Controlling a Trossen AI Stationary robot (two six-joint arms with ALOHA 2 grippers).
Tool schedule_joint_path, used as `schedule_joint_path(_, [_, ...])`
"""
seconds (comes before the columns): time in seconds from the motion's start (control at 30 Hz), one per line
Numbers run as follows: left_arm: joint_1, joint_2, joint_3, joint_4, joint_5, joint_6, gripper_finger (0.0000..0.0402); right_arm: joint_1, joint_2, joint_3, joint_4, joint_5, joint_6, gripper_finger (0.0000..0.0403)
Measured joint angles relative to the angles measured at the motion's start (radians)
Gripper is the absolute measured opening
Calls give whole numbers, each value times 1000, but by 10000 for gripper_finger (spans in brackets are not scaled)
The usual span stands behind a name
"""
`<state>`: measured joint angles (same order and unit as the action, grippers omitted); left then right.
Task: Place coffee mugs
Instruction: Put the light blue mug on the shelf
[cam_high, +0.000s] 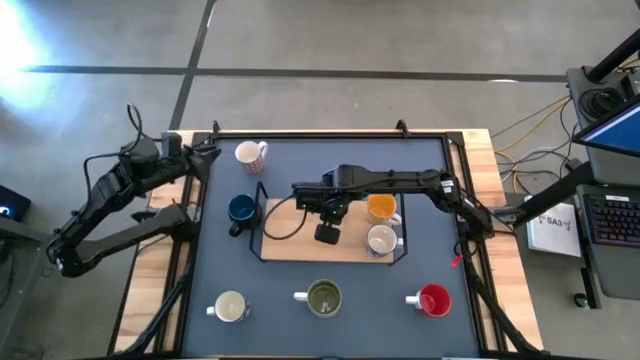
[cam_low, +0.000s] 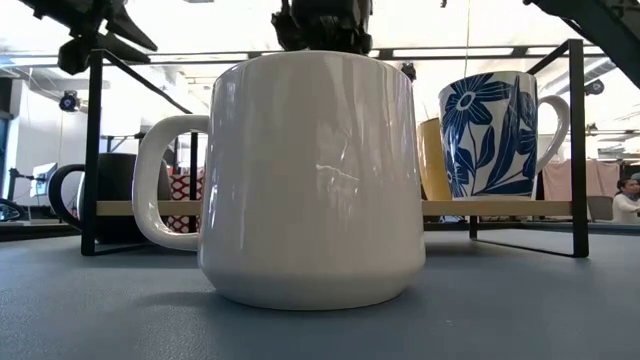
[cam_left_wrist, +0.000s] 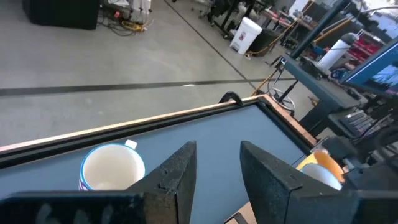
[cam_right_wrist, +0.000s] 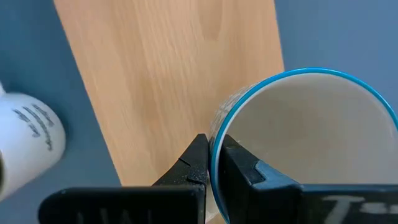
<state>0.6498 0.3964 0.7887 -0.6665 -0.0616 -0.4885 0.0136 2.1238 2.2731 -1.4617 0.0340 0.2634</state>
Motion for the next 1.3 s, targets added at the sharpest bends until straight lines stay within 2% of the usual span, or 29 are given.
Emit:
schedule_joint_path(0.23, [0,-39,0,-20,0,-1,107,45,-4,-63,25,-3,1,13])
schedule_joint_path(0.5, [0,-60,0,-44,0,-7,107,56,-22,-117,32,95,-12,13])
schedule_joint_path(0.63, [0,-62,0,-54,1,-11,107,57,-75,-213,76,100,10,13])
schedule_joint_path(1.0, [0,-63,0,-55,1,-35,107,58,-331,-572,374,98,155,13])
schedule_joint_path(1.3, [0,-63,0,-51,-5,-67,107,58,-375,-669,429,96,163,13])
